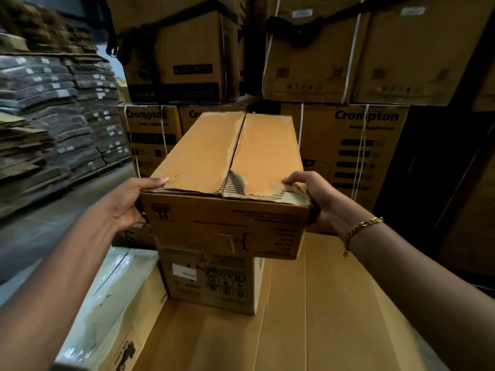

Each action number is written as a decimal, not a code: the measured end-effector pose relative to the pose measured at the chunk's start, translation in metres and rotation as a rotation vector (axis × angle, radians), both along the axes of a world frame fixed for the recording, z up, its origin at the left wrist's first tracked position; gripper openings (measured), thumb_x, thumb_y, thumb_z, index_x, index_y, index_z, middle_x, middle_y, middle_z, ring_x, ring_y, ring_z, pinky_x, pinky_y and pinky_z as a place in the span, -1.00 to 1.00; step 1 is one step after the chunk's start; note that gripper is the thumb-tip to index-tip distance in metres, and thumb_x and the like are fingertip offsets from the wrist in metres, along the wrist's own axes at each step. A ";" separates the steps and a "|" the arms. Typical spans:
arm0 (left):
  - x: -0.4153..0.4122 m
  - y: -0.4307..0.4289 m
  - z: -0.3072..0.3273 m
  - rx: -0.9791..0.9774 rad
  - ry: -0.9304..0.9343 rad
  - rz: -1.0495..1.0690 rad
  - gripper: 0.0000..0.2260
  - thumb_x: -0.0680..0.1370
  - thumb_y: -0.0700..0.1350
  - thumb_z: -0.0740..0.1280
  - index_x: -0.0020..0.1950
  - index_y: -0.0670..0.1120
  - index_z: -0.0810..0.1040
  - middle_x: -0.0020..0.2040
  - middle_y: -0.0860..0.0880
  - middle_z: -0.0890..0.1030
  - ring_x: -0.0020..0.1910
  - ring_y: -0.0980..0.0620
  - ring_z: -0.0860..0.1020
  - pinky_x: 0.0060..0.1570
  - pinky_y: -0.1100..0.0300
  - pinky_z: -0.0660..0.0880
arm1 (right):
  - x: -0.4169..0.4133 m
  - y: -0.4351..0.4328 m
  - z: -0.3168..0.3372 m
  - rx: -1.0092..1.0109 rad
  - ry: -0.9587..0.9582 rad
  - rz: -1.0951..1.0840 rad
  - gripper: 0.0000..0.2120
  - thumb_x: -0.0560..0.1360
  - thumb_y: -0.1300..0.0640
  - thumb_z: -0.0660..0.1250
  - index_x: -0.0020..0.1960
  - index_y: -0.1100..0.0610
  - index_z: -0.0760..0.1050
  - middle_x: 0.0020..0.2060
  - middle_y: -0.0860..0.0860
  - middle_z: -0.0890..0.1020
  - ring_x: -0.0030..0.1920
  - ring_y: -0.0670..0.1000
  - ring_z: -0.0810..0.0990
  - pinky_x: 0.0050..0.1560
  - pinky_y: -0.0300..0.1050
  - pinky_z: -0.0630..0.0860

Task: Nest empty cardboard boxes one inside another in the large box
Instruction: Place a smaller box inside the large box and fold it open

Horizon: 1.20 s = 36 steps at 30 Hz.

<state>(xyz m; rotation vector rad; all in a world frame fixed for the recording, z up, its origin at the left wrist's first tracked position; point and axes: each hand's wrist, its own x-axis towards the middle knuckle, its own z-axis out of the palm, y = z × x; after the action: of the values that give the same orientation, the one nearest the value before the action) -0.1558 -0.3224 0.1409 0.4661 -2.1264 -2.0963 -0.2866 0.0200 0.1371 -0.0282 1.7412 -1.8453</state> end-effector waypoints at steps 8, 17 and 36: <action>-0.003 0.146 -0.018 0.055 0.027 0.003 -0.37 -0.05 0.03 0.56 -0.01 -0.12 0.64 0.02 -0.15 0.63 -0.04 -0.14 0.61 -0.01 0.00 0.54 | 0.026 0.136 0.003 0.008 0.187 -0.267 -0.59 0.39 0.07 0.36 0.16 0.26 0.46 -0.06 0.24 0.63 -0.18 0.21 0.64 -0.17 0.01 0.60; 0.011 0.369 -0.051 -0.078 0.154 0.113 -0.47 0.38 0.21 0.50 0.27 0.06 0.49 0.03 0.05 0.59 -0.02 0.07 0.53 -0.03 0.09 0.44 | 0.070 0.325 -0.029 0.158 0.460 -0.388 -0.22 0.32 -0.33 0.50 0.39 0.05 0.41 0.17 0.05 0.64 0.11 0.10 0.66 0.10 0.07 0.62; -0.076 0.655 -0.102 -0.027 0.306 -0.261 -0.18 0.10 0.37 0.50 0.30 0.14 0.42 0.12 0.12 0.60 0.08 0.08 0.59 0.01 0.11 0.53 | 0.114 0.626 -0.056 0.352 0.595 -0.725 -0.46 0.41 -0.17 0.45 0.32 -0.16 0.35 0.15 -0.11 0.58 0.12 -0.05 0.61 0.06 -0.08 0.60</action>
<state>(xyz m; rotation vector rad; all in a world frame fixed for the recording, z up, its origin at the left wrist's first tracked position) -0.2316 0.3328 0.0391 -0.1386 -2.1214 -2.0964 -0.1730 0.6459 0.0813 0.2489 2.7483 -2.1098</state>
